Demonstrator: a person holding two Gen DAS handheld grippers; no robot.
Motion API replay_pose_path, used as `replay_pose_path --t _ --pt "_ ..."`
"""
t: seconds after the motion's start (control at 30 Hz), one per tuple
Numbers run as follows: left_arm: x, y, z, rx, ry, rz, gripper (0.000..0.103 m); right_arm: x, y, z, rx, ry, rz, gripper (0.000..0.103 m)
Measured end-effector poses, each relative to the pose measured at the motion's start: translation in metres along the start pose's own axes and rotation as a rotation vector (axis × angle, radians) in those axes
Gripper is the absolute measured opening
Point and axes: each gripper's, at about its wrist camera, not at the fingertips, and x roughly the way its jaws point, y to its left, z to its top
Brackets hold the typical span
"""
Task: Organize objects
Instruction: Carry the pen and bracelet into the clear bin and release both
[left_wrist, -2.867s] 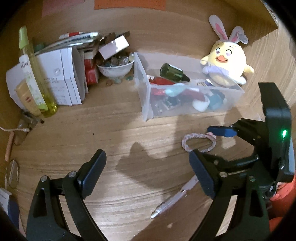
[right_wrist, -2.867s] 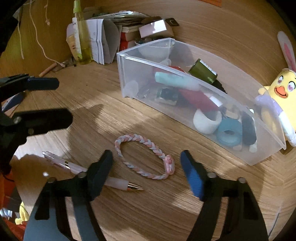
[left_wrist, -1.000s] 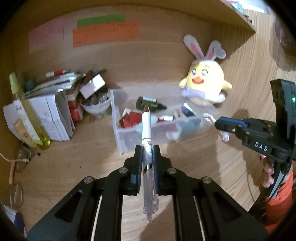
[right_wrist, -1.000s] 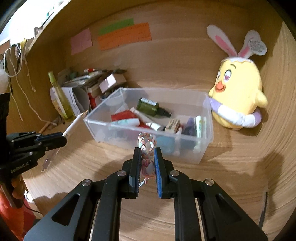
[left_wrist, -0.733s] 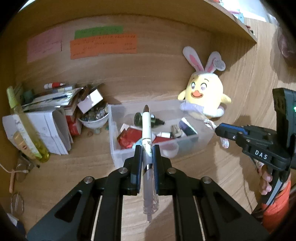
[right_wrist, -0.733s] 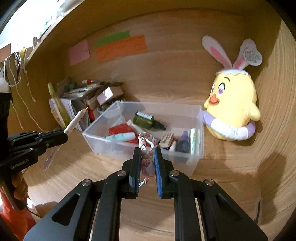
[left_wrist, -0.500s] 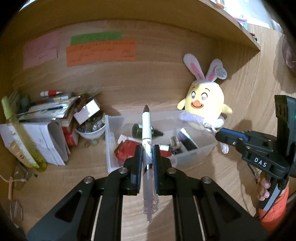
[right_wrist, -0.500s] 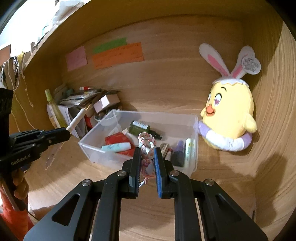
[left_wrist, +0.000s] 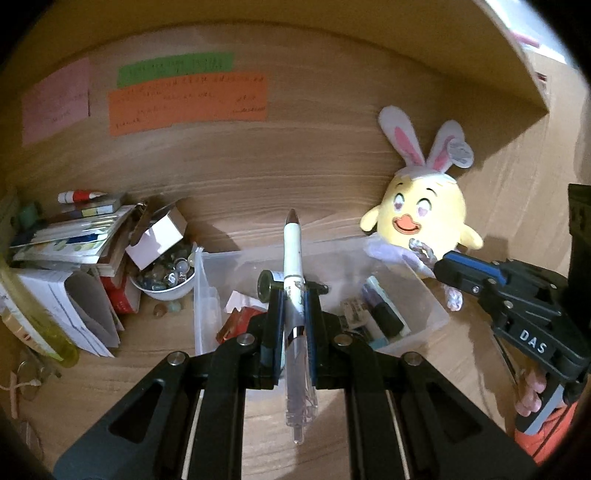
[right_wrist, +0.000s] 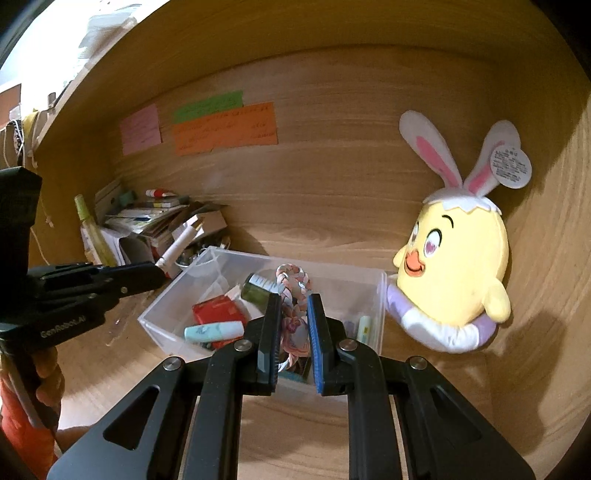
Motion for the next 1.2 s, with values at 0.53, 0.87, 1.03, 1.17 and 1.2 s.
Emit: replay_pose_path --t 0.53,0.87,1.03,1.17,1.2 --pt "0.066 0.008 -0.014 -0.004 0.136 -0.001 0.010 0.078 -0.004 -0.020 -0.002 0.157 -0.030 0.013" --pt "0.071 0.006 -0.018 0.023 0.158 -0.027 0.010 0.095 -0.001 -0.029 -0.023 0.216 -0.036 0.013" --pt "0.061 0.003 -0.016 0.033 0.136 -0.032 0.010 0.092 0.007 -0.031 -0.048 0.225 -0.026 0.018" --pt "0.049 0.001 -0.014 0.037 0.116 -0.028 0.010 0.083 0.009 -0.027 -0.053 0.204 -0.024 0.020" --pt "0.045 0.000 -0.014 0.040 0.108 -0.026 0.010 0.081 0.009 -0.027 -0.051 0.200 -0.023 0.020"
